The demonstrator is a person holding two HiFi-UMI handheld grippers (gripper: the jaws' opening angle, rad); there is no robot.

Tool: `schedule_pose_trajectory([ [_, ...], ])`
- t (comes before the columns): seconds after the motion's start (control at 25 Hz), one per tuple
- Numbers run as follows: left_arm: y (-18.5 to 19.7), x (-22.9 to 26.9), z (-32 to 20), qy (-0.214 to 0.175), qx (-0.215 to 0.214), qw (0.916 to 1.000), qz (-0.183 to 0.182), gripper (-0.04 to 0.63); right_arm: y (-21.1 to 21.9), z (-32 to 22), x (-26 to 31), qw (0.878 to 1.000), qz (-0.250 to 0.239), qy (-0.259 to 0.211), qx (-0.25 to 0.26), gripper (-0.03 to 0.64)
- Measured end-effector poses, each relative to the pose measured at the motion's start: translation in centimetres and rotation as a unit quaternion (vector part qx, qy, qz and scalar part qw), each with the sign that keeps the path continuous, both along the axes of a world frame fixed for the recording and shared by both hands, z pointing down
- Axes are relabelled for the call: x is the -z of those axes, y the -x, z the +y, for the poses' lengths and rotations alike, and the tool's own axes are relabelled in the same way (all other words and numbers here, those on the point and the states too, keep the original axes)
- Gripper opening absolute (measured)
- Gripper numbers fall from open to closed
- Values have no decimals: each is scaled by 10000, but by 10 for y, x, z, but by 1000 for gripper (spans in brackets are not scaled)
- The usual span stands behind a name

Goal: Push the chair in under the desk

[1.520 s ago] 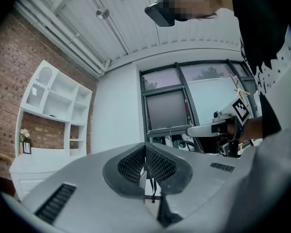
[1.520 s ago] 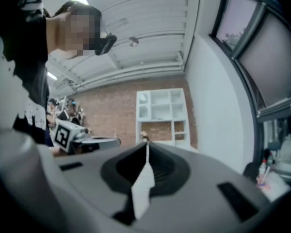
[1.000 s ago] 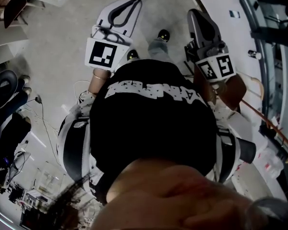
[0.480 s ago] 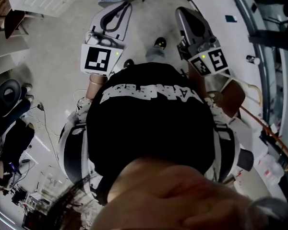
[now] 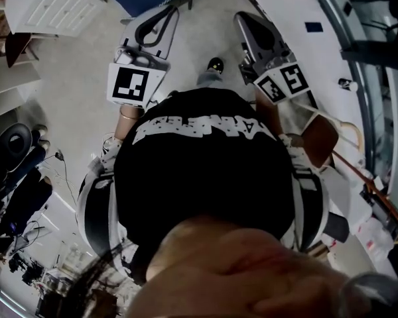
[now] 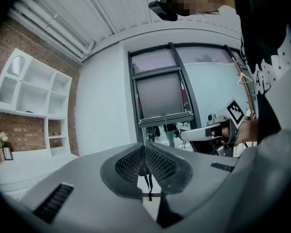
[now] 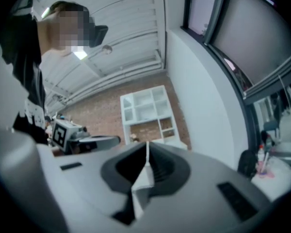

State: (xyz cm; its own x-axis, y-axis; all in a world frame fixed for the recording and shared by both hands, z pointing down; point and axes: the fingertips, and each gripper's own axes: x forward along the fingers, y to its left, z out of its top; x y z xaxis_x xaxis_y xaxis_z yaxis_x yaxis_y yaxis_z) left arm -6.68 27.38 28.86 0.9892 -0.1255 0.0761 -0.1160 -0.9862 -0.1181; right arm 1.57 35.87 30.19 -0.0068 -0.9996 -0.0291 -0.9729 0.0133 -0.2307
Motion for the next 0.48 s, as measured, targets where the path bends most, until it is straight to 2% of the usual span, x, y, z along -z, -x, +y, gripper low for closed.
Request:
schedule_pose_trajectory([
  [0.12, -20, -2, 1, 122, -13, 9999, 40, 35, -16, -2, -4, 10000, -34, -6, 94, 32],
  [0.48, -62, -16, 1, 54, 141, 9997, -174, 35, -55, -14, -11, 9989, -137, -17, 450, 32],
])
